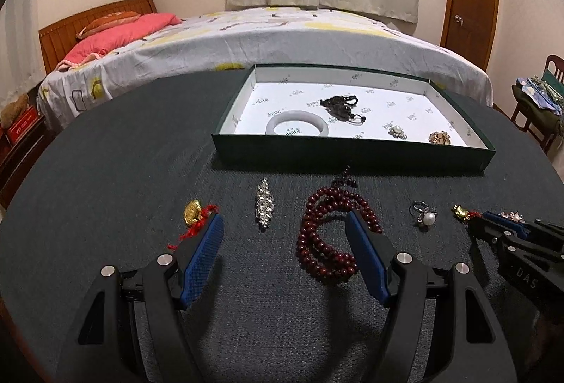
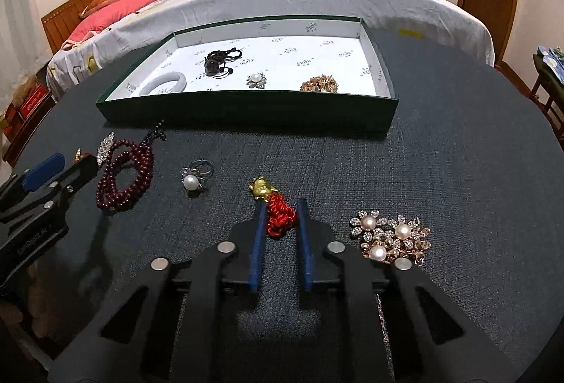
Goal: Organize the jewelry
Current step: 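Move the right tool to the red tassel charm while the left tool approaches the red bead bracelet, then close the right tool on the tassel charm while the left tool grasps the bead bracelet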
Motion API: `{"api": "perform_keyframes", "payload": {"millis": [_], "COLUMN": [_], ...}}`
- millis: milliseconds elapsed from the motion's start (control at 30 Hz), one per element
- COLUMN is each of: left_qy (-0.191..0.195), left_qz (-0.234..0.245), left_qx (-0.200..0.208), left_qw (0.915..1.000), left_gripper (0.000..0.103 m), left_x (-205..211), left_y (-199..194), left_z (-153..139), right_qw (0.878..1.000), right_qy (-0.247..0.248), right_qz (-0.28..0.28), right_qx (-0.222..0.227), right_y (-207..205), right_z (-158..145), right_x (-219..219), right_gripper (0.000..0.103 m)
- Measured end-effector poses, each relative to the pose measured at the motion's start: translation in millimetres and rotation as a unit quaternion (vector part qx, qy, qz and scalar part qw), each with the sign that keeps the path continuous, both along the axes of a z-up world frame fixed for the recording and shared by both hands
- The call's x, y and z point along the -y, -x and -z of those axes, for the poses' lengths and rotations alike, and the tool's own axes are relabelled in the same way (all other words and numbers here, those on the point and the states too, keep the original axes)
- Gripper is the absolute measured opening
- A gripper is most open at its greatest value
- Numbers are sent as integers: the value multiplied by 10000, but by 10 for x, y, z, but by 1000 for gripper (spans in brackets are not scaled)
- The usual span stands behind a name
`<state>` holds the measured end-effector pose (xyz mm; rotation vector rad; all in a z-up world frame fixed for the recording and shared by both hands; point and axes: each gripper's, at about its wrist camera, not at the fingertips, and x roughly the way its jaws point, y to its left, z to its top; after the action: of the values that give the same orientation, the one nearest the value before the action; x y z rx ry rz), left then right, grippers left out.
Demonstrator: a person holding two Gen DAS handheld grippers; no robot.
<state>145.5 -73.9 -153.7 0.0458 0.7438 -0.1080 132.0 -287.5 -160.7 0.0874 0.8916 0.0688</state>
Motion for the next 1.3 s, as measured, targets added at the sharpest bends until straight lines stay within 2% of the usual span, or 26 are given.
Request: {"api": "perform_keyframes", "payload": {"millis": [433, 600, 867, 933, 1000, 1067, 1167, 1300], "left_qy": [283, 93, 78, 39, 34, 79, 307, 525], "left_qz": [310, 501, 482, 475, 523, 562, 632, 684], "left_qx": [-573, -702, -790, -747, -719, -703, -702, -723], "left_qw": [9975, 9962, 9957, 9961, 9960, 9959, 9951, 9936], "left_gripper": [69, 69, 69, 61, 47, 40, 24, 16], "left_x": [135, 270, 288, 294, 290, 275, 223, 178], "left_y": [-137, -162, -234, -230, -227, -223, -218, -223], "left_z": [101, 175, 191, 183, 178, 172, 165, 167], "right_qw": [9998, 9996, 9994, 9994, 9993, 9993, 9993, 9993], "right_qy": [-168, -233, -315, -328, -347, -351, -347, -350], "right_qz": [-14, -14, 1, 7, 18, 20, 21, 22], "right_qx": [130, 142, 137, 134, 129, 128, 130, 129], "right_y": [41, 43, 42, 45, 44, 48, 47, 47], "right_z": [-39, -44, -41, -40, -37, -33, -33, -33], "right_x": [24, 38, 60, 65, 73, 76, 75, 75], "right_gripper": [12, 12, 12, 12, 12, 12, 12, 12]}}
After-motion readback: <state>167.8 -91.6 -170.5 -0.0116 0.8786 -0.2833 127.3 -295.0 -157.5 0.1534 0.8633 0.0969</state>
